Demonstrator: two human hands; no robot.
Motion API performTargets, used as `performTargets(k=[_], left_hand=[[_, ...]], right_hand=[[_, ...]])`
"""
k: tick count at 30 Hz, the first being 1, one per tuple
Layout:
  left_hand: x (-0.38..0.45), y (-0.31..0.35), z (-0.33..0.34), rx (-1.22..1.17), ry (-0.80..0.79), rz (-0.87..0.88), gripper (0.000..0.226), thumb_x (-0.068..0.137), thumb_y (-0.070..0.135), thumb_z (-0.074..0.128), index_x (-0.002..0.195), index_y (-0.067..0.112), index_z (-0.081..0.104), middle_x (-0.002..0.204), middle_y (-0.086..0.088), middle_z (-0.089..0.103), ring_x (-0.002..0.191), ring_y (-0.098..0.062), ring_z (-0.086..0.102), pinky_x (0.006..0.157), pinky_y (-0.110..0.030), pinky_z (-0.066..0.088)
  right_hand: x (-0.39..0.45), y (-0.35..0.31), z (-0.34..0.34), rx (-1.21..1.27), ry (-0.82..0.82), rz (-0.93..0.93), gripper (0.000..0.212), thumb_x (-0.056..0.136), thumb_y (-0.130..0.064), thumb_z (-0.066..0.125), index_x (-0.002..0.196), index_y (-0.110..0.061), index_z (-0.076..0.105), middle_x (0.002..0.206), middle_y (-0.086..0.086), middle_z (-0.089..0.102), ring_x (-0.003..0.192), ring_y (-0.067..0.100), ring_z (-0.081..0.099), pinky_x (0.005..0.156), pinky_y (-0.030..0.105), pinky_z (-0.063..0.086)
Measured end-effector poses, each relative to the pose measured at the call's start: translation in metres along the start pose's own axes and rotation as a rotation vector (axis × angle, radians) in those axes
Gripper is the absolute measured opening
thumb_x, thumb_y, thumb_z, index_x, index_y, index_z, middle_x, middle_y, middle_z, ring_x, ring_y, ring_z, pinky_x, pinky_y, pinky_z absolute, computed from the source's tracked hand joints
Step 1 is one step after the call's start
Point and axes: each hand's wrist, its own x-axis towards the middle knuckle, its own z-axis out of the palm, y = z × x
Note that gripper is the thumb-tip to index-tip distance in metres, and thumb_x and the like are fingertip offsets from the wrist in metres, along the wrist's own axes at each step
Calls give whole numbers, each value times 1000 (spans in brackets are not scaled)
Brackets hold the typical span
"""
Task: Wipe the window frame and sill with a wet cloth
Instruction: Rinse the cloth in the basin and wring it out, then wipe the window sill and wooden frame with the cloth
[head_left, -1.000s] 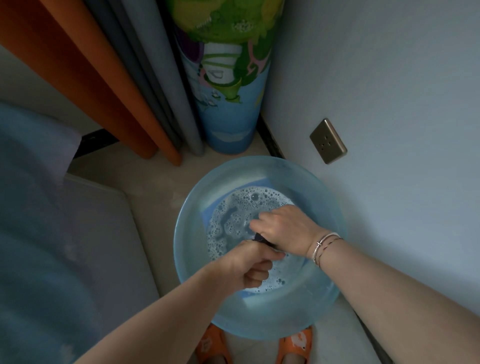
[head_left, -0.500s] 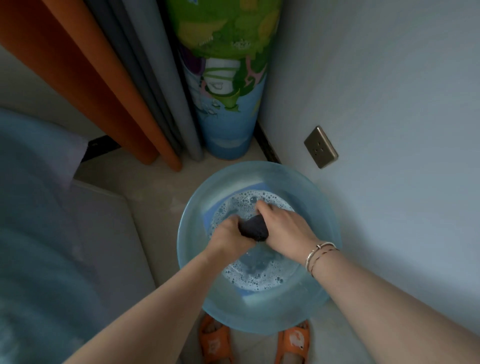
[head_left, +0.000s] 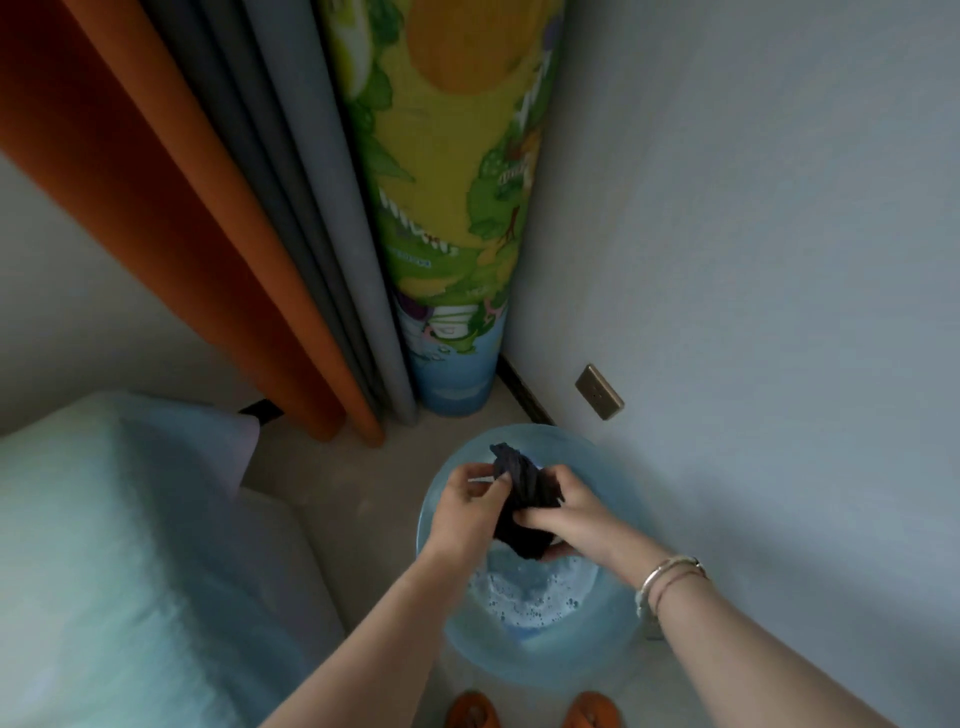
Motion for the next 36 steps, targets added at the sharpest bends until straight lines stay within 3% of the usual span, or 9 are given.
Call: performTargets(k=[2, 7, 12, 15, 21, 25, 30, 34, 36], left_hand=[[-13, 15, -4, -17, -8, 14, 22, 90, 22, 61, 108, 10, 56, 90, -10, 63, 75, -19, 63, 62, -24, 50], [-52, 58, -4, 4, -21, 102, 28, 87, 19, 66, 108, 8, 53, 84, -2, 55, 77, -18, 61, 70, -35, 54], [-85, 105, 0, 15, 3, 203, 25, 82, 15, 71, 79, 13, 46, 77, 2, 48, 75, -17, 55, 74, -42, 54], [-111, 133, 5, 1, -22, 257, 28, 83, 11, 69, 75, 14, 42, 74, 3, 49, 76, -17, 54, 78, -50, 53], [-162, 198, 1, 47, 62, 372, 16, 84, 13, 64, 87, 15, 48, 88, -5, 59, 82, -20, 60, 84, -49, 53], [-200, 239, -22, 85, 84, 499, 12, 89, 11, 57, 96, 14, 48, 94, -10, 62, 78, -19, 59, 69, -36, 54], [-245, 287, -83, 52, 138, 580, 16, 90, 13, 58, 87, 25, 49, 87, -4, 62, 72, -19, 62, 67, -45, 57], [-268, 330, -138, 48, 195, 680, 12, 91, 19, 58, 86, 25, 50, 85, -9, 62, 69, -20, 59, 56, -36, 52], [-276, 353, -159, 59, 187, 748, 10, 92, 21, 58, 84, 23, 52, 83, -11, 64, 70, -18, 59, 60, -33, 48]], right_hand=[[-17, -18, -3, 135, 12, 21, 24, 87, -13, 61, 108, -21, 54, 108, 8, 63, 98, 21, 63, 76, 44, 58], [-59, -63, -7, 277, 51, 1, 20, 91, -11, 48, 105, -17, 62, 103, 14, 66, 96, 26, 64, 68, 44, 57], [-97, -106, -19, 336, 39, -31, 19, 88, -6, 43, 95, -10, 60, 96, 18, 61, 92, 30, 61, 71, 48, 57], [-121, -134, -27, 293, 66, -88, 22, 88, -2, 43, 96, -18, 55, 94, 12, 58, 91, 25, 58, 65, 44, 54], [-176, -189, -49, 176, 14, -304, 17, 90, -8, 53, 104, -17, 48, 101, 9, 59, 85, 21, 64, 67, 50, 57], [-205, -231, -39, 107, -55, -418, 14, 93, -13, 51, 107, -17, 48, 106, 18, 63, 88, 26, 67, 68, 50, 57], [-233, -301, 2, 43, -152, -520, 11, 94, -17, 51, 101, -25, 50, 105, 13, 64, 89, 25, 69, 58, 39, 56], [-251, -362, 44, -11, -203, -632, 4, 93, -23, 53, 95, -27, 54, 103, 11, 65, 96, 27, 66, 67, 47, 59], [-258, -389, 61, 9, -186, -673, 9, 93, -25, 53, 100, -26, 59, 103, 7, 68, 97, 25, 66, 75, 52, 57]])
